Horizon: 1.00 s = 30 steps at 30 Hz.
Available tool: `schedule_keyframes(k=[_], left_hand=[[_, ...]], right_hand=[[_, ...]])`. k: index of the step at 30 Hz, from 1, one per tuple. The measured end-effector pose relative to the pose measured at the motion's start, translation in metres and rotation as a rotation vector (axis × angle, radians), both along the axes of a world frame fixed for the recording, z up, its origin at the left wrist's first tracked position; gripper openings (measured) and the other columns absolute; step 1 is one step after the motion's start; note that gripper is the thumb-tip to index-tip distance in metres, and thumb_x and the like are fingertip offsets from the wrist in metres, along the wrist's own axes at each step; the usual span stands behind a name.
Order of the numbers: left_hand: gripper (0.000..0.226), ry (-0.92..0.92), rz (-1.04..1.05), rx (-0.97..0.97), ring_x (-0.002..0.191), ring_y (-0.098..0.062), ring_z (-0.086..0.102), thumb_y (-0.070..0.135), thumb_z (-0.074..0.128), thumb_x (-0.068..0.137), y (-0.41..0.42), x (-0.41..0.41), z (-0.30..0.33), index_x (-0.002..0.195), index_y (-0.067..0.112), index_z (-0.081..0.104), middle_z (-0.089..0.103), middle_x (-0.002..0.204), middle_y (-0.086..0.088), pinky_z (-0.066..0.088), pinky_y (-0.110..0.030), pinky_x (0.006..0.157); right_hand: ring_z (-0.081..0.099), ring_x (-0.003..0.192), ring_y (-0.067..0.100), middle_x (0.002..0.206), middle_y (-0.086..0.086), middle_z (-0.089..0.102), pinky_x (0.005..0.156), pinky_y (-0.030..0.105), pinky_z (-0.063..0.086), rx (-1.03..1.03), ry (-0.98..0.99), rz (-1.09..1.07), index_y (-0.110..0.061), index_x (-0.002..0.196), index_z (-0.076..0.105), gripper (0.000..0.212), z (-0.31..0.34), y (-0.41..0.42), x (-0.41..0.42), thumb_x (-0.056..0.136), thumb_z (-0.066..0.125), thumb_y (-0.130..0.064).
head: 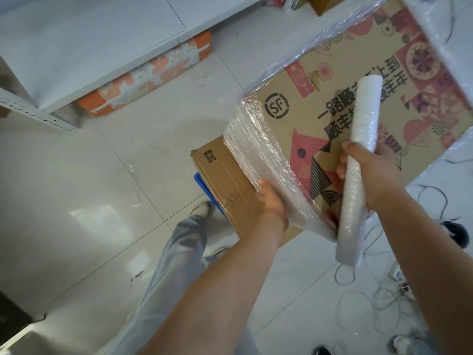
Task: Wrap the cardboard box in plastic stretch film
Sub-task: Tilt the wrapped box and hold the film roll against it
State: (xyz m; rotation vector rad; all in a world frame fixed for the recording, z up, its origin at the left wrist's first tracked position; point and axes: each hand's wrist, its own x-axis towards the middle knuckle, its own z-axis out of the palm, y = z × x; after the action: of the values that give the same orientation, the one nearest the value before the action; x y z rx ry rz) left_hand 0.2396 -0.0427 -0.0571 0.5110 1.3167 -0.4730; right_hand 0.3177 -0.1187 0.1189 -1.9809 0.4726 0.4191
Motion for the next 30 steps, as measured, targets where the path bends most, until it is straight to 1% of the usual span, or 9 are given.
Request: schedule_keyframes(k=[5, 8, 11, 14, 15, 19, 25, 28, 30], left_hand=[[0.101, -0.229, 0.324, 0.035, 0.147, -0.021, 0.007, 0.097, 0.026, 0.062, 0.015, 0.022, 0.037, 0.148, 0.046, 0.013, 0.008, 0.159, 0.011, 0.005, -0.055, 0.116], [0.131, -0.292, 0.356, 0.033, 0.147, -0.016, 0.002, 0.106, 0.035, 0.030, 0.016, 0.040, 0.064, 0.146, 0.050, 0.013, 0.003, 0.160, 0.010, 0.004, -0.056, 0.115], [0.153, -0.300, 0.414, 0.215, 0.146, -0.014, 0.000, 0.105, 0.030, 0.013, 0.017, 0.042, 0.095, 0.150, 0.039, 0.012, 0.003, 0.160, 0.010, -0.001, -0.051, 0.118], [0.137, -0.301, 0.310, 0.322, 0.147, -0.016, 0.001, 0.105, 0.018, 0.035, 0.016, 0.039, 0.104, 0.152, 0.033, 0.009, 0.002, 0.160, 0.008, 0.002, -0.048, 0.119], [0.127, -0.291, 0.249, 0.294, 0.147, -0.016, 0.002, 0.103, 0.014, 0.045, 0.016, 0.035, 0.100, 0.151, 0.035, 0.010, 0.002, 0.160, 0.007, 0.005, -0.048, 0.119], [0.131, -0.356, -0.107, 0.150, 0.147, -0.020, 0.010, 0.106, 0.019, 0.038, 0.020, 0.001, 0.066, 0.150, 0.039, 0.013, 0.008, 0.160, 0.005, 0.011, -0.053, 0.117], [0.120, -0.160, 0.046, 0.102, 0.145, -0.024, 0.019, 0.099, 0.011, 0.057, 0.041, 0.001, 0.028, 0.152, 0.026, 0.017, 0.020, 0.157, 0.002, 0.015, -0.045, 0.118], [0.136, -0.129, 0.033, 0.030, 0.145, -0.025, 0.016, 0.108, 0.023, 0.028, 0.015, 0.021, -0.047, 0.148, 0.046, 0.012, 0.013, 0.159, 0.005, 0.010, -0.058, 0.114], [0.137, -0.142, -0.009, -0.038, 0.144, -0.024, 0.020, 0.108, 0.028, 0.024, 0.017, 0.029, -0.064, 0.147, 0.047, 0.016, 0.018, 0.158, 0.006, 0.015, -0.059, 0.112]], right_hand=[[0.056, 0.046, 0.012, 0.062, 0.000, 0.058, 0.057, 0.029, 0.053, -0.032, -0.014, 0.033, -0.022, 0.079, 0.056, 0.010, 0.006, 0.007, -0.001, 0.086, 0.063, -0.020], [0.055, 0.047, 0.011, 0.066, 0.001, 0.057, 0.049, 0.020, 0.051, -0.035, -0.017, 0.055, -0.021, 0.083, 0.056, 0.008, 0.008, 0.010, 0.001, 0.088, 0.061, -0.018], [0.055, 0.048, 0.011, 0.067, 0.000, 0.057, 0.049, 0.020, 0.051, -0.042, -0.014, 0.062, -0.020, 0.087, 0.059, 0.003, 0.007, 0.008, 0.000, 0.087, 0.062, -0.019], [0.055, 0.046, 0.011, 0.066, 0.001, 0.057, 0.047, 0.021, 0.051, -0.052, -0.025, 0.060, -0.018, 0.087, 0.058, 0.004, 0.008, 0.008, -0.003, 0.087, 0.062, -0.017], [0.054, 0.044, 0.010, 0.066, 0.002, 0.057, 0.047, 0.021, 0.050, -0.056, -0.031, 0.057, -0.018, 0.085, 0.057, 0.005, 0.009, 0.009, -0.004, 0.087, 0.062, -0.016], [0.055, 0.045, 0.011, 0.068, 0.003, 0.057, 0.046, 0.021, 0.052, -0.060, -0.023, 0.066, -0.021, 0.083, 0.056, 0.008, 0.015, 0.014, -0.005, 0.087, 0.061, -0.016], [0.058, 0.051, 0.014, 0.071, 0.003, 0.059, 0.047, 0.020, 0.052, -0.080, -0.032, 0.055, -0.017, 0.093, 0.057, 0.006, 0.009, 0.012, -0.004, 0.089, 0.060, -0.019], [0.059, 0.048, 0.011, 0.070, 0.001, 0.061, 0.057, 0.027, 0.053, -0.109, -0.043, 0.042, -0.023, 0.083, 0.058, 0.006, 0.001, 0.009, -0.002, 0.087, 0.062, -0.022], [0.059, 0.049, 0.012, 0.069, 0.001, 0.062, 0.062, 0.030, 0.054, -0.098, -0.048, 0.033, -0.028, 0.080, 0.057, 0.010, -0.002, 0.006, -0.001, 0.086, 0.063, -0.023]])
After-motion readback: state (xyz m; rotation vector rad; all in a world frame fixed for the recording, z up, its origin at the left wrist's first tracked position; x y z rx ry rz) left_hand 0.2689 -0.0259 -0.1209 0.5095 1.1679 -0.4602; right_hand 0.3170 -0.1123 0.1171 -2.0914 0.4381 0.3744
